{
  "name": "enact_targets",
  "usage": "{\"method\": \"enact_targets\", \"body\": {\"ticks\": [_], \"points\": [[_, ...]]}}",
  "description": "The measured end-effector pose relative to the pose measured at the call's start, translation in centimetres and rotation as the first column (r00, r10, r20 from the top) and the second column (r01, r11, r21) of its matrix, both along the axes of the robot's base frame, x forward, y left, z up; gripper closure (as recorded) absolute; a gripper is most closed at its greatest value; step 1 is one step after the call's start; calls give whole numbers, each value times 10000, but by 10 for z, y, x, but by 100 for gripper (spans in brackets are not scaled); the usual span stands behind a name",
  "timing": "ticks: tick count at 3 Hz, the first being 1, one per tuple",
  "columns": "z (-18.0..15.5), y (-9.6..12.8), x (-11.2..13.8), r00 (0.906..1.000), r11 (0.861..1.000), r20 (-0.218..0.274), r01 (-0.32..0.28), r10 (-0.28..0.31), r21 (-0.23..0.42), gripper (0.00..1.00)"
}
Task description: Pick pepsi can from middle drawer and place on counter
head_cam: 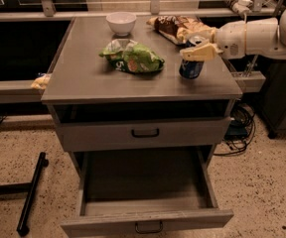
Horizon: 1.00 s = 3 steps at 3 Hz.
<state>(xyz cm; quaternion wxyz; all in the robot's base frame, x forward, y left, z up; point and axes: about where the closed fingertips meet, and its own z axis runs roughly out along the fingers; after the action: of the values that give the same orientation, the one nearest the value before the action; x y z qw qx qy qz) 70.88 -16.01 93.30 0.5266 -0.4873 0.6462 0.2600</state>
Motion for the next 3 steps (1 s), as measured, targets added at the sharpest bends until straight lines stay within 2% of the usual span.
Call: {"method": "enact_targets", "body": {"ticks": [1, 2, 3], "points": [[-18, 2, -3, 9991, 10000, -419, -59, 57, -43, 100], [-25, 8, -7, 9979, 9995, -593, -265, 255, -150, 100], [-25, 8, -7, 9979, 9995, -593, -265, 256, -149, 81]]}}
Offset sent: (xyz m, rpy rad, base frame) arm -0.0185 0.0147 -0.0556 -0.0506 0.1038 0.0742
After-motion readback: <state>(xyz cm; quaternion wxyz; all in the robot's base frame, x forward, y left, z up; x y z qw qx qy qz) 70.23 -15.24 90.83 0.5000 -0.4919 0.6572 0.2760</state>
